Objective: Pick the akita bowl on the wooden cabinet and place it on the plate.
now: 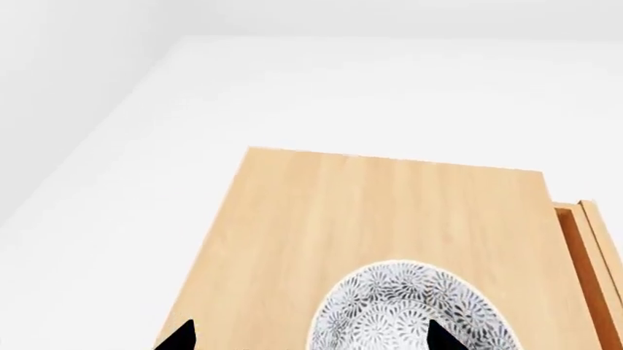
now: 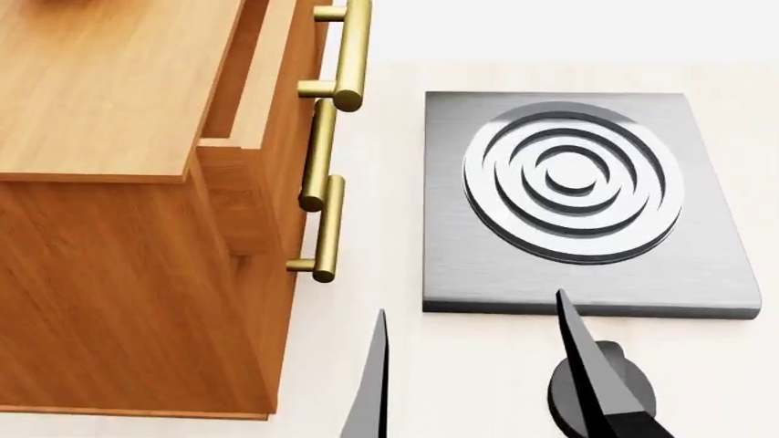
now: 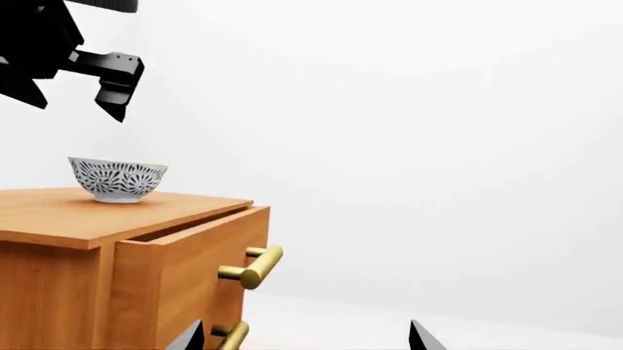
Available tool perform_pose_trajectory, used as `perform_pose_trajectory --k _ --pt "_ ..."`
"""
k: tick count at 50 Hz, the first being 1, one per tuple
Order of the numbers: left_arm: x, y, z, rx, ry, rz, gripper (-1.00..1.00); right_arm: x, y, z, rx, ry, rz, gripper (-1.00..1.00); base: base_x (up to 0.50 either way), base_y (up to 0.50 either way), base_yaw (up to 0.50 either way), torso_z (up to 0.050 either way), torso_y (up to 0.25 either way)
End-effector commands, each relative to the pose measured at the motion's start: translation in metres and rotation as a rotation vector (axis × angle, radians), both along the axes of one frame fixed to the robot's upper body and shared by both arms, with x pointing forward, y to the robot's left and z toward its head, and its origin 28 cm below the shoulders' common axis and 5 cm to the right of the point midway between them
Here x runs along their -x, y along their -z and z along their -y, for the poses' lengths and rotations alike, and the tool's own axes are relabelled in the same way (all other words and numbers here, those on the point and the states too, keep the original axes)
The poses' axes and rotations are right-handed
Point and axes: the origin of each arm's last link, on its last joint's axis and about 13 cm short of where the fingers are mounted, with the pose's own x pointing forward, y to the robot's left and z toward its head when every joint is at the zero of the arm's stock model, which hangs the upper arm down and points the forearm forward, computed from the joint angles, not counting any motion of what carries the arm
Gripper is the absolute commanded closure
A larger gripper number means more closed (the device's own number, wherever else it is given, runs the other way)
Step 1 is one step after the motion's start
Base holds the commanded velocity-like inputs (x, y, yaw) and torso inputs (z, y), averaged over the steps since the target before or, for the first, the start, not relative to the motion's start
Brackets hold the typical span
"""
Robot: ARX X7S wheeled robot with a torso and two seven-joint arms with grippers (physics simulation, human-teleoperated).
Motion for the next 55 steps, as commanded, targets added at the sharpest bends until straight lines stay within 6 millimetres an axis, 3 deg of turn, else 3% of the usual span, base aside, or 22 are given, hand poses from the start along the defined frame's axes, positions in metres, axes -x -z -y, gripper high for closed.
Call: perform_pose_trajectory --k 1,18,28,40,44,52,53,55 --pt "-0.003 0.005 -0.001 -0.015 0.015 -0.013 -1.0 0.0 0.001 0.0 -0.002 0.0 -0.004 -1.0 0.0 0.0 0.0 0.0 0.0" --pt "-0.006 0.018 -0.004 0.027 -0.028 -0.086 -1.0 -0.001 0.001 0.0 0.001 0.002 -0.004 -1.0 0.0 0.0 0.0 0.0 0.0" --pt "-0.007 0.021 -0.007 0.041 -0.028 -0.099 -1.0 -0.001 0.001 0.0 0.001 0.003 -0.003 -1.0 0.0 0.0 0.0 0.0 -0.139" --pt "-0.014 0.045 -0.007 0.1 0.028 -0.207 -1.0 -0.001 0.002 0.0 0.003 0.004 -0.006 -1.0 0.0 0.0 0.0 0.0 0.0" --pt "-0.019 0.05 -0.011 -0.012 -0.058 -0.186 -1.0 -0.002 0.002 -0.001 0.004 0.002 -0.008 -1.0 0.0 0.0 0.0 0.0 0.0" --pt "-0.022 0.049 -0.011 -0.099 0.006 -0.151 -1.0 -0.002 0.002 0.0 0.001 0.003 -0.01 -1.0 0.0 0.0 0.0 0.0 -0.005" --pt "-0.022 0.049 -0.012 -0.177 -0.046 -0.155 1.0 -0.003 0.003 0.0 0.001 0.004 -0.01 -1.0 0.0 0.0 0.0 0.0 0.0" --pt "-0.022 0.048 -0.012 -0.151 -0.042 -0.145 1.0 -0.003 0.003 0.0 0.002 0.004 -0.009 -1.0 0.0 0.0 0.0 0.0 -0.006"
